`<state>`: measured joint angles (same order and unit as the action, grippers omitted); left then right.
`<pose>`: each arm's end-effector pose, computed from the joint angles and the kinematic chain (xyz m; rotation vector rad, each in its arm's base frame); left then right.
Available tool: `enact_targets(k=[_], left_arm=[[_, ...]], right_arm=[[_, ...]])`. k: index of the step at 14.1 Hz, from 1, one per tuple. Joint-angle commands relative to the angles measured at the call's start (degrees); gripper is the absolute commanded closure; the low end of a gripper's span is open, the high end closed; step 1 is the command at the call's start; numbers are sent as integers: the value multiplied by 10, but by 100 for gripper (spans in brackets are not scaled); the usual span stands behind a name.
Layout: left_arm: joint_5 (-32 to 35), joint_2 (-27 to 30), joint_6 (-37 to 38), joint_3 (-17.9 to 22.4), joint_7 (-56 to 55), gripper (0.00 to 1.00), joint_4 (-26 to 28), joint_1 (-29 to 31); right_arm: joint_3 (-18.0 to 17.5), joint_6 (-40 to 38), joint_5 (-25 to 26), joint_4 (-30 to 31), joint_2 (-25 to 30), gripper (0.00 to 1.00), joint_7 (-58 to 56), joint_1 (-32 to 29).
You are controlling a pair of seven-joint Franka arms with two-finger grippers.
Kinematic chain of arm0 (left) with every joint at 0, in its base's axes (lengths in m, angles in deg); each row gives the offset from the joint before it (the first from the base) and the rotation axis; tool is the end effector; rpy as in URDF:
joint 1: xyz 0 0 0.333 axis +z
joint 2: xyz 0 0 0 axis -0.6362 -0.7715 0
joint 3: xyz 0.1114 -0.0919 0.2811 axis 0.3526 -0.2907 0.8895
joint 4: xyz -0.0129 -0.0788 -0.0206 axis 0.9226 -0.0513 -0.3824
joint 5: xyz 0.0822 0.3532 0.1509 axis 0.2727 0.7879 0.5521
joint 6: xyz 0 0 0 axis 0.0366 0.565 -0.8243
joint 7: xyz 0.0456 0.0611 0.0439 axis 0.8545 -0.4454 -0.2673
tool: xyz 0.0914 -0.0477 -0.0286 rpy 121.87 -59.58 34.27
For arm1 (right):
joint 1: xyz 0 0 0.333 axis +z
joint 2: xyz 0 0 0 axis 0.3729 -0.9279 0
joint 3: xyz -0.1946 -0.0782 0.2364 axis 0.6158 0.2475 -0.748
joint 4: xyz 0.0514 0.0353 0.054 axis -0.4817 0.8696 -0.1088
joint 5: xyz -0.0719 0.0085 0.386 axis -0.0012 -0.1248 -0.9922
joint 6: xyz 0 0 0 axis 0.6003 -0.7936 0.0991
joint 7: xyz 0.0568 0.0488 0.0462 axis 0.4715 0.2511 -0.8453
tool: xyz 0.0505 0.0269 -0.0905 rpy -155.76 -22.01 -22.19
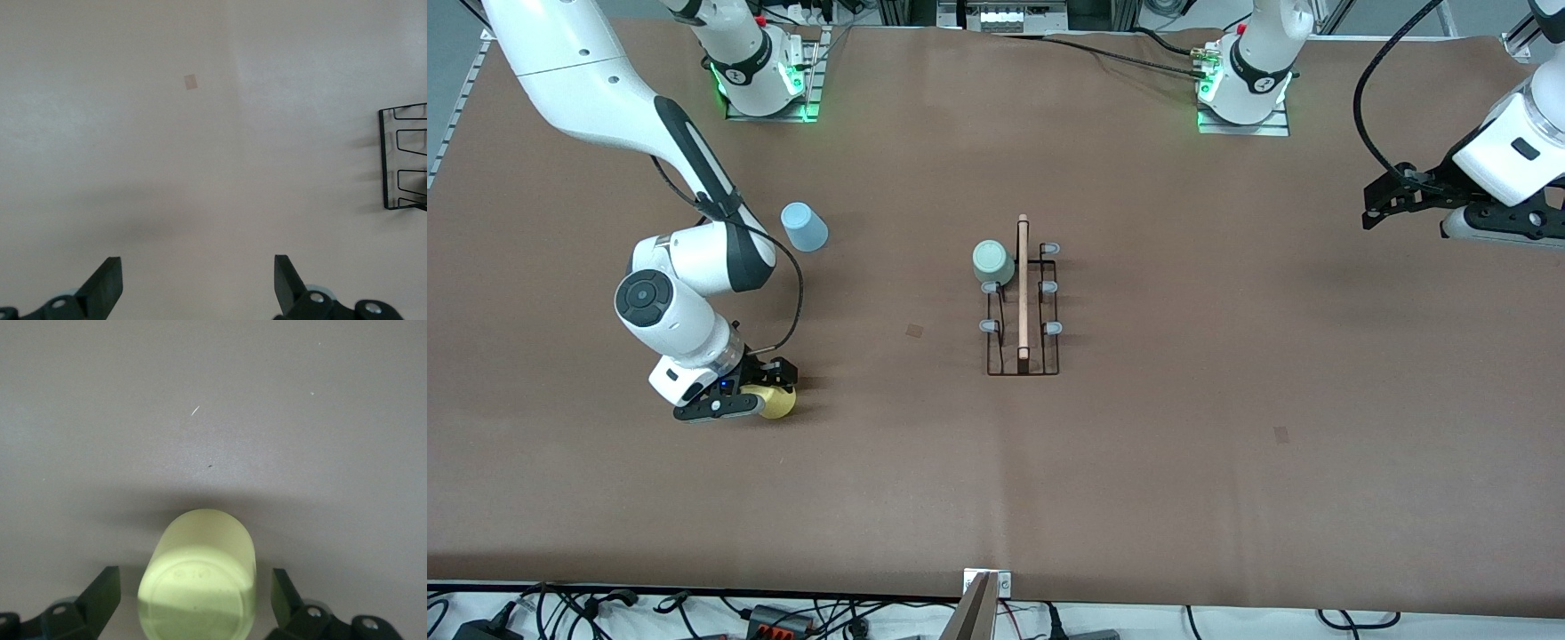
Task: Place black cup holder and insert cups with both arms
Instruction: 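Carry the yellow cup with the right gripper over the rack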
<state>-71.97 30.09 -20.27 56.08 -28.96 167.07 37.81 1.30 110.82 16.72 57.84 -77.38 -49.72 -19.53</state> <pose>0.5431 -0.0244 0.5930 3.1273 -0.1562 -0.0078 0.6620 0.1167 0.2201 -3.1092 -0.2461 -0.2505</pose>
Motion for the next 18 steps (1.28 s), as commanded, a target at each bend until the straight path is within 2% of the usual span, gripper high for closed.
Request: enact_targets(k=[1, 3, 4, 6, 7, 8, 12, 15, 18], left_arm=[[0, 3, 11, -1, 4, 0, -8, 3], [0, 3, 11, -1, 4, 0, -8, 3], [0, 3, 11, -1, 4, 0, -8, 3], [0, 3, 11, -1, 4, 0, -8, 3], [0, 3, 11, -1, 4, 0, -8, 3], [0, 3, 11, -1, 4, 0, -8, 3], [0, 3, 11, -1, 4, 0, -8, 3], [0, 3, 11, -1, 4, 0, -8, 4], [0, 3, 11, -1, 5, 0, -8, 4]], right_arm=[[1, 12, 2, -10, -10, 0, -8, 0], [1, 12, 2, -9, -11, 1, -8, 0], [1, 12, 3, -9, -11, 25, -9, 1], [1, 11, 3, -9, -9, 64, -10, 1], [1, 7, 3, -8, -3, 80, -11, 0], [1, 1, 3, -6, 8, 89, -12, 0], [-7, -110, -2, -8, 90, 91, -4, 13], [-8, -200, -11, -17, 155, 91, 55, 58], [-18, -263, -70, -75, 164, 91, 160, 122]])
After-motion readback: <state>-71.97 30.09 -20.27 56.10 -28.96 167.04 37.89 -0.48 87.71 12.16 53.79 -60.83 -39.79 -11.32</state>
